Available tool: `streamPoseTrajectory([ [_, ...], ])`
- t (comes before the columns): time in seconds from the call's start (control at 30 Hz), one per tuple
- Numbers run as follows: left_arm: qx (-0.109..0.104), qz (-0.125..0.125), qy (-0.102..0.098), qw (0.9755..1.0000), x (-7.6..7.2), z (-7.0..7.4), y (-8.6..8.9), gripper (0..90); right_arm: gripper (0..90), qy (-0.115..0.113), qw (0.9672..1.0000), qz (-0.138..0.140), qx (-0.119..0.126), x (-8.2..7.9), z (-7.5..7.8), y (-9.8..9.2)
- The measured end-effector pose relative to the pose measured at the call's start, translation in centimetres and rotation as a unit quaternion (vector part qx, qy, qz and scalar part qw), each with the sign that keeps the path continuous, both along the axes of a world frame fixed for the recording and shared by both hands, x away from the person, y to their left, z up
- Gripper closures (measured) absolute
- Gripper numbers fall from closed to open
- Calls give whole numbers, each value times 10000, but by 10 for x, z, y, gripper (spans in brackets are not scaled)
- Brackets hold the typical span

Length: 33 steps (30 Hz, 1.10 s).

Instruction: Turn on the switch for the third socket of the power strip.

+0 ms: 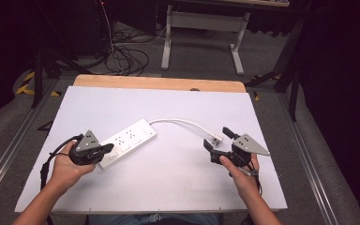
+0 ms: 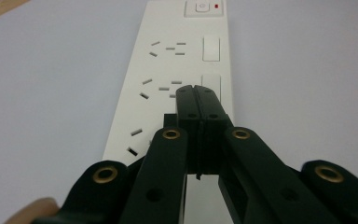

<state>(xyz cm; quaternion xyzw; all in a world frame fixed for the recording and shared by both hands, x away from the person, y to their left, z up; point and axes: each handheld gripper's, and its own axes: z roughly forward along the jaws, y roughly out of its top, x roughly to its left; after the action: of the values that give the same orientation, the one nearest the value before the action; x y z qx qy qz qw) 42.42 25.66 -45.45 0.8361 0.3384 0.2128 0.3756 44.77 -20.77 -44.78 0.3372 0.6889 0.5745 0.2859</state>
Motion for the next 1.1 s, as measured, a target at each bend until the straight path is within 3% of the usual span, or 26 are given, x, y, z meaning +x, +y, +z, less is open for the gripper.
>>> streamPoseTrajectory([
  [1.1, 369, -187, 268, 9988, 5, -11, -13, 891, 122, 15, 10000, 8, 10, 0, 0, 0],
])
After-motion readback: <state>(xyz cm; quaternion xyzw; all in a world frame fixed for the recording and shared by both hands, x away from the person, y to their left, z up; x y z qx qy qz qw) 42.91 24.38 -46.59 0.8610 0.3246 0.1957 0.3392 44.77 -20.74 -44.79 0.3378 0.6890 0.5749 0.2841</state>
